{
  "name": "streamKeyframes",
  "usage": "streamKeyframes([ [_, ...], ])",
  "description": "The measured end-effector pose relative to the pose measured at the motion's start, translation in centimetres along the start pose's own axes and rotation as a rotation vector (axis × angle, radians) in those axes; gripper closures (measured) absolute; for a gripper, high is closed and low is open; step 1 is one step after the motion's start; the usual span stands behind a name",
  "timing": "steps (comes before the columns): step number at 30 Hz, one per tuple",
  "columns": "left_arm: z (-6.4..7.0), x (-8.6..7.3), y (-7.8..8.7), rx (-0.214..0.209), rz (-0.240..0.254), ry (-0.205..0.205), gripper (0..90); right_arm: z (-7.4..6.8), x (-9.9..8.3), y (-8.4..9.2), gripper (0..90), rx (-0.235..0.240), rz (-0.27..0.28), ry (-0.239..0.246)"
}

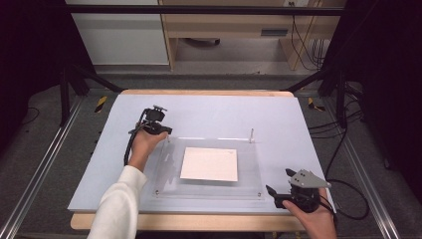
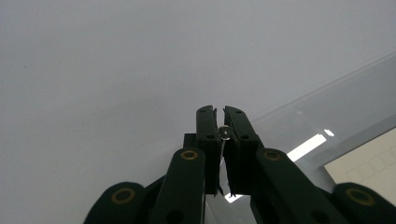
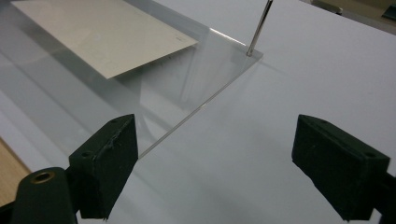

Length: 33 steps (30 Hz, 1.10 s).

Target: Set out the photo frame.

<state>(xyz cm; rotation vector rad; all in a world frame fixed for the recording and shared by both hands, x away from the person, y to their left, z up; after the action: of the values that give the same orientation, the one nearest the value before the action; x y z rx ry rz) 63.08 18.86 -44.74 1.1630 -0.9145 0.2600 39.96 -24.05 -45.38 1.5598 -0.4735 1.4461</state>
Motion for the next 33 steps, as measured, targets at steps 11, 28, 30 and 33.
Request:
streamKeyframes([
  [11, -0.1, 0.1, -0.1, 0.0, -0.006, 0.007, 84.5, -2.8, -0.5, 0.3, 20.6, 0.1, -0.012, 0.125],
  [28, -0.4, 0.2, -0.2, -0.015, -0.013, 0.008, 84.4, -4.0, -1.7, -2.4, 23.6, 0.134, -0.068, 0.307],
  [30, -0.4, 0.2, -0.2, -0.018, -0.014, 0.006, 84.4, -4.1, -1.6, -2.8, 24.6, 0.128, -0.064, 0.328],
  [33, -0.4, 0.1, -0.2, -0.02, -0.012, 0.006, 84.4, -4.3, -1.6, -3.2, 27.6, 0.122, -0.055, 0.356],
])
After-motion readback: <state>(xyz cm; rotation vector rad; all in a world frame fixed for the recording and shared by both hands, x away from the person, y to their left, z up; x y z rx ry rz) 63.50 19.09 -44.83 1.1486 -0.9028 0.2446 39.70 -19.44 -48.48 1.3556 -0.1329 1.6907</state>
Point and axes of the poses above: each handheld gripper's, and its own axes: y roughly backward along the jaws, x roughly out of its top, z roughly to its right, the point moved 2 cm from there along -y, roughly forward along the jaws, and after that the axes turned 11 degrees about z, right-handed, at the moved point
